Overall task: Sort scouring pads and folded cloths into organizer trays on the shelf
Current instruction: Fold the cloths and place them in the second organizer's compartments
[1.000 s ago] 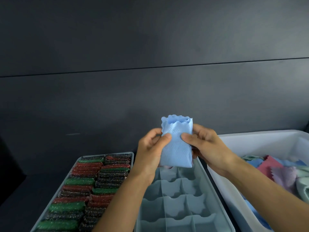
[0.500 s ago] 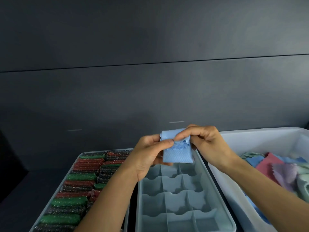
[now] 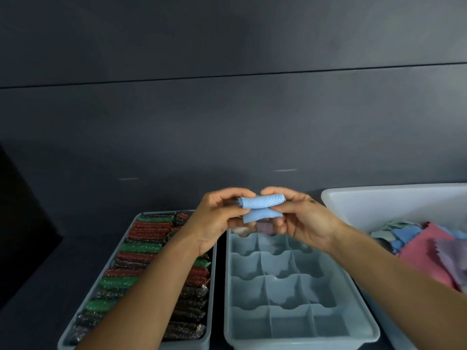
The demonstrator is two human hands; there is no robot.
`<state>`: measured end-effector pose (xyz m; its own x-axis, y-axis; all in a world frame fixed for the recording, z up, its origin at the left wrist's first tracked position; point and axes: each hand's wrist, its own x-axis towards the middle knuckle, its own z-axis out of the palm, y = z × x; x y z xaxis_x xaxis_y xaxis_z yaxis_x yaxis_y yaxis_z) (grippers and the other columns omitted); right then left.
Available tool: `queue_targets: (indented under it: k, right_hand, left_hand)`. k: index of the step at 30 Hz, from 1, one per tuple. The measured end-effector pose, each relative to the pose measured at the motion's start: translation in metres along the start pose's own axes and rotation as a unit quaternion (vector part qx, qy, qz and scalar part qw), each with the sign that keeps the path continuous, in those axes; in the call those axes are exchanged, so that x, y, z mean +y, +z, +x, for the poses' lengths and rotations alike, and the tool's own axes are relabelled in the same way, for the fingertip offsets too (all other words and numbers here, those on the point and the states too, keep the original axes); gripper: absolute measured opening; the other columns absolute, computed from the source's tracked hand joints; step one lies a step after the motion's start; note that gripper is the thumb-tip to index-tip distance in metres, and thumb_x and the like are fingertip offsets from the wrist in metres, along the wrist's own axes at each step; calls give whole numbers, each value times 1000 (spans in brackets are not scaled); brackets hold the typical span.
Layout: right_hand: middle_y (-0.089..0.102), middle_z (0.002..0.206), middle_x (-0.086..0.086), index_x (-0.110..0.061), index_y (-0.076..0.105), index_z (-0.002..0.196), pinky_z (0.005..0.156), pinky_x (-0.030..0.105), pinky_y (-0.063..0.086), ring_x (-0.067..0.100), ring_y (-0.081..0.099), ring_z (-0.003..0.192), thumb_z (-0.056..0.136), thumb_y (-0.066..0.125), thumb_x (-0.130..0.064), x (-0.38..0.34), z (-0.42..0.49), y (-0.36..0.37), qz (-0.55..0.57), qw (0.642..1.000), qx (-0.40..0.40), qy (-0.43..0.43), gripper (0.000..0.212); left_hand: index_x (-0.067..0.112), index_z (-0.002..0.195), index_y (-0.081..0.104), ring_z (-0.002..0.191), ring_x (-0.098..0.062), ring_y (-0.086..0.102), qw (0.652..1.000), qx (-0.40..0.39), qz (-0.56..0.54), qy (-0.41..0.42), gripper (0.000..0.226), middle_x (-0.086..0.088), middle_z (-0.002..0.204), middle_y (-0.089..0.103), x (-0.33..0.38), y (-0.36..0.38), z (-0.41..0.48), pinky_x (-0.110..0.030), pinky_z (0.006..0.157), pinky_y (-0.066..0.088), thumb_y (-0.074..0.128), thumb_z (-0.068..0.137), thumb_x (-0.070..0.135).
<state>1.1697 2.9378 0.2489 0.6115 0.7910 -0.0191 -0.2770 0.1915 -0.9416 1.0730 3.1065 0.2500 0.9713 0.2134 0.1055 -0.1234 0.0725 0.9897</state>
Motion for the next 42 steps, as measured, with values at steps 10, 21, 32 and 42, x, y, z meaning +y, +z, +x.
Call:
queue_targets:
  k: [10, 21, 32, 42]
  right_hand:
    - [63, 80, 9, -21, 73, 97, 62, 26, 45, 20, 54, 71, 84, 66, -4, 34, 33, -12, -252, 964, 74, 35, 23]
    - [67, 74, -5, -26, 62, 77, 64, 33, 53, 10, 60, 65, 69, 77, -11, 88, 50, -22, -473, 875, 107, 2, 23]
    - [67, 103, -9, -34, 67, 93, 80, 29, 45, 19, 62, 99, 77, 63, -32, 72, 64, 0, -736, 674, 17, 61, 17]
    - [66, 92, -14, -33, 68, 110, 75, 26, 50, 4, 59, 75, 89, 62, -23, 21, 7, -27, -629, 774, -18, -68, 24]
  left_hand:
    - [21, 84, 62, 77, -20, 59, 963, -56, 263, -31, 28, -3, 85, 63, -33, -38, 30, -38, 75, 50, 79, 73, 2]
    - [25, 101, 60, 88, -16, 61, 788, -68, 606, 85, 31, 10, 102, 66, -61, -25, 32, -27, 77, 36, 70, 74, 15]
    - [25, 126, 50, 115, -15, 50, 807, -96, 583, 12, 42, 5, 127, 55, -64, -40, 26, -35, 97, 45, 63, 87, 18]
    - [20, 121, 61, 115, -15, 57, 830, -48, 551, 75, 33, 6, 122, 64, -55, -9, 28, -28, 95, 43, 66, 88, 20]
